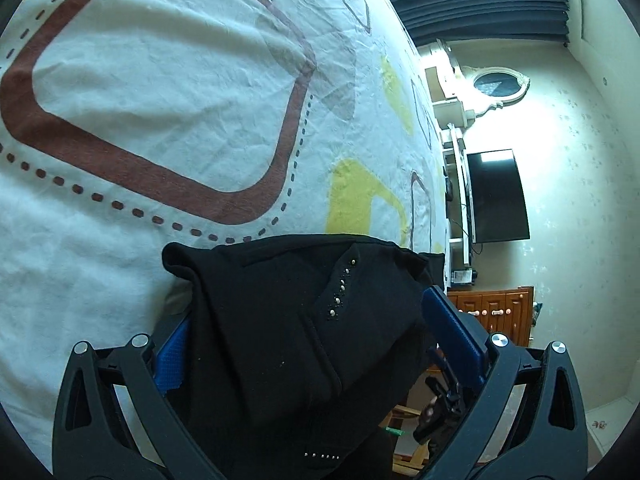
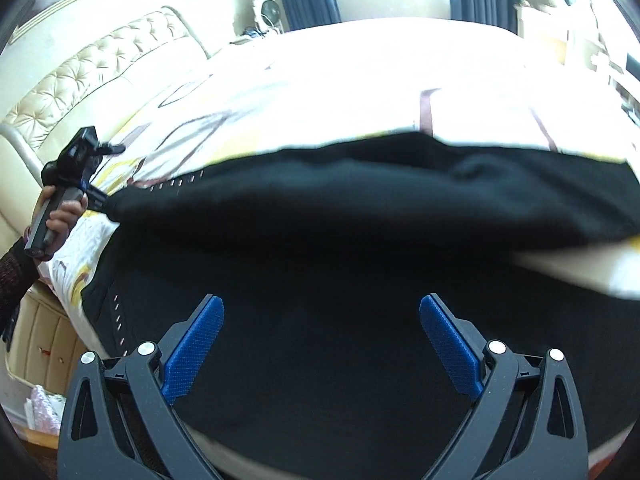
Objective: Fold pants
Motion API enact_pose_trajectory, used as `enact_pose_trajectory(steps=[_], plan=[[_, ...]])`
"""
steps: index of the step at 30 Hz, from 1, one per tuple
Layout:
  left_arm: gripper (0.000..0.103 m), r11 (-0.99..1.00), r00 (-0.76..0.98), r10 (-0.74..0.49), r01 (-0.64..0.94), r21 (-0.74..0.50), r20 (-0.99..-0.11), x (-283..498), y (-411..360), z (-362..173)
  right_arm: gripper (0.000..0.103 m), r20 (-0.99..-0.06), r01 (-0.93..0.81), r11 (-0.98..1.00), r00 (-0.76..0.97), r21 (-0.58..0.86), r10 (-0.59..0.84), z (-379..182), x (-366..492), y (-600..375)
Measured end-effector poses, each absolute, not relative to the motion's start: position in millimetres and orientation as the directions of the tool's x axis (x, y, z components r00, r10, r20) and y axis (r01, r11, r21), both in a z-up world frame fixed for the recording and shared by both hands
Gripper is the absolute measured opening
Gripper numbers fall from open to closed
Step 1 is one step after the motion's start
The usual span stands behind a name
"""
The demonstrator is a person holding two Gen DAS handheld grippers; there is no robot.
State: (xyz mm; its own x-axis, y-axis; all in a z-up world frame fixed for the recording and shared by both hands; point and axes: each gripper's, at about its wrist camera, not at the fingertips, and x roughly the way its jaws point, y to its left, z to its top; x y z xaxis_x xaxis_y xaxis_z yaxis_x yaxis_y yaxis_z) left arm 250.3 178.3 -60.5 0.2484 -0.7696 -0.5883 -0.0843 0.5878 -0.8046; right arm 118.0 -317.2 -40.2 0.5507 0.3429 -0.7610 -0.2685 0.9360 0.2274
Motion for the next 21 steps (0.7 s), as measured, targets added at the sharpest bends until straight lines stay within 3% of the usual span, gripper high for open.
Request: enact_pose_trajectory(steps=[4, 8, 16, 19, 20, 21], plan=[[0.101, 0.621, 0.221, -0.749, -0.093, -0.778, -0.624, 253.6, 172.4, -70.9, 0.098, -0.751, -0.369, 0.912, 0.546, 0.180, 0.370, -22.9, 174.4, -322.9], [0.101, 0.676, 0.199, -0.711, -0.070, -0.733, -0.675, 252.2, 166.9, -77.6, 0.098, -0.816, -0.484, 0.870, 0.464, 0.092, 0.344, -22.4, 237.5, -320.6], [0.101, 0.696, 0.162, -0.689, -0.123, -0.708, -0.706, 263.9, 164.8, -76.9, 0.098, -0.913, -0.624, 0.780, 0.346, -0.053, 0.215, -68.9, 306.8, -289.6], [0.101, 0.716, 0.201, -0.664, -0.104, -0.690, -0.720, 263.5, 163.5, -72.8, 0.096, -0.943, -0.642, 0.765, 0.276, -0.038, 0.184, -84.2, 319.7, -283.4], [0.101, 0.736, 0.195, -0.650, -0.081, -0.672, -0.735, 264.6, 158.9, -72.6, 0.086, -0.948, -0.639, 0.769, 0.242, 0.006, 0.209, -85.7, 323.2, -285.5], [0.101, 0.753, 0.193, -0.636, -0.060, -0.656, -0.747, 264.8, 155.5, -72.3, 0.054, -0.948, -0.639, 0.766, 0.200, 0.064, 0.246, -85.9, 325.4, -287.8]])
